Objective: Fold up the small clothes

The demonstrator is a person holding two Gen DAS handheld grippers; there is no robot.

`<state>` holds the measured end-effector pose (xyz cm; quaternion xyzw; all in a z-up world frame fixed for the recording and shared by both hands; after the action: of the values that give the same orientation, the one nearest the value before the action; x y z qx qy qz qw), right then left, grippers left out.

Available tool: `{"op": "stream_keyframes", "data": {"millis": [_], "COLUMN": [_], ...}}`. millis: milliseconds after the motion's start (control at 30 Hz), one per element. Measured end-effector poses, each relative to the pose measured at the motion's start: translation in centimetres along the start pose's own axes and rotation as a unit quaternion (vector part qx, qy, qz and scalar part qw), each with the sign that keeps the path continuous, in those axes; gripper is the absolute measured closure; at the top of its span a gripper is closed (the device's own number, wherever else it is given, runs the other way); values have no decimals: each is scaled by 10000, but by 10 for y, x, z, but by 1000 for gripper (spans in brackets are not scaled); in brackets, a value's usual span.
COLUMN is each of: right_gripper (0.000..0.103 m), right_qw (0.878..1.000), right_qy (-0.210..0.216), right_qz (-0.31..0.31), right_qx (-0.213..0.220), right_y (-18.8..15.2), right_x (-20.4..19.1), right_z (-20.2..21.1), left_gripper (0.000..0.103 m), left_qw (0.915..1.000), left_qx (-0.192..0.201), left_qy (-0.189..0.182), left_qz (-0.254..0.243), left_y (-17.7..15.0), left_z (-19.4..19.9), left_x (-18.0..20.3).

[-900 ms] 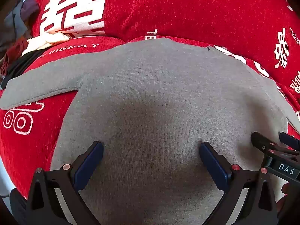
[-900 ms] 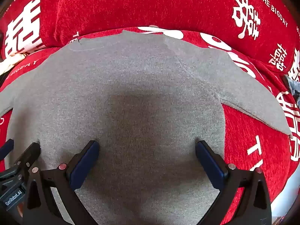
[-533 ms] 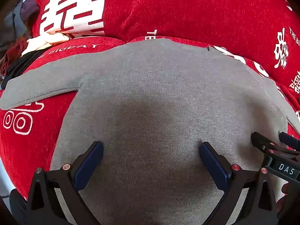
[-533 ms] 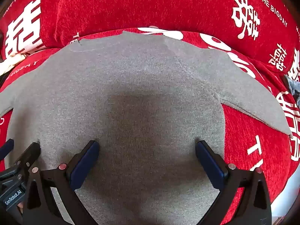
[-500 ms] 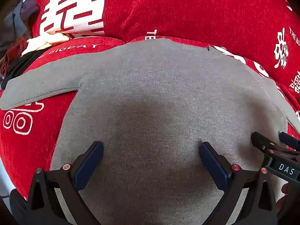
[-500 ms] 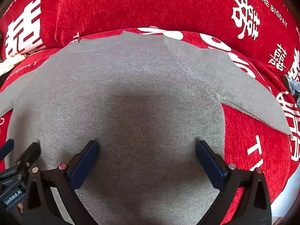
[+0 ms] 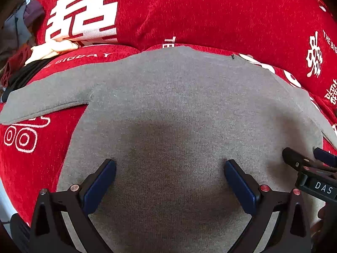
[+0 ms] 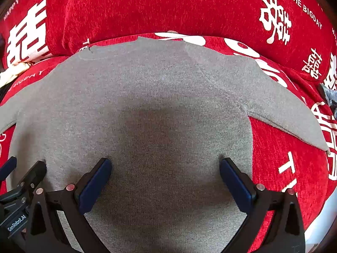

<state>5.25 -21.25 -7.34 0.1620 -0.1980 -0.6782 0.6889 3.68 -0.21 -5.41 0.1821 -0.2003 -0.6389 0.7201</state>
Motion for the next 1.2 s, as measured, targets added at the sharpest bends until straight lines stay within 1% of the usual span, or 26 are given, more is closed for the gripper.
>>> {"op": "stream_keyframes", "data": {"millis": [33, 100, 133, 233, 300, 400, 533, 800, 1033, 1167, 1200], "right_gripper": [0, 0, 0, 0, 0, 0, 0, 0, 0, 0, 0], "right_qw": [10000, 9999, 9999, 9990, 9982, 9971, 9949, 9931, 9922, 9928, 9930], "right_qy": [8, -57, -120, -317, -343, -381, -495, -479, -533, -580, -607], "right_qz": [10, -55, 7, 274, 425, 526, 587, 544, 402, 164, 24], "right_qx": [-71, -86, -21, 156, 231, 386, 649, 921, 1051, 1038, 1009], "right_y": [0, 0, 0, 2, 3, 5, 12, 19, 23, 27, 28], "right_x": [0, 0, -2, -10, -16, -22, -24, -23, -4, 24, 38], "right_z": [1, 5, 8, 17, 23, 33, 49, 69, 74, 71, 68], "left_gripper": [0, 0, 0, 0, 0, 0, 0, 0, 0, 0, 0], "left_qw": [9999, 9997, 9995, 9991, 9989, 9988, 9991, 9995, 9995, 9993, 9993], "left_qx": [-118, -222, -320, -421, -472, -475, -396, -269, -173, -182, -174], "left_qy": [6, -22, -50, -66, -23, 38, 97, 178, 253, 274, 284], "left_qz": [-41, -63, -51, 21, 53, 62, 73, 13, -116, -170, -188], "left_y": [1, 0, 0, -2, -4, -6, 0, 13, 26, 34, 34], "left_z": [-1, -1, -1, 1, 3, 8, 18, 32, 35, 33, 33], "left_x": [1, 1, 0, -3, -5, -7, -8, -1, 12, 27, 29]}}
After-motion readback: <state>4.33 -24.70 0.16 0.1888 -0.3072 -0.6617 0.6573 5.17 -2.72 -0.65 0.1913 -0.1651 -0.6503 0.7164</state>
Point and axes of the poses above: each gripper's, at about its wrist camera, not at the fingertips, and z roughly against the way its jaws point, x to its right, y to its top, the point moved 7 cm from there along -z, roughly the way its jaws point
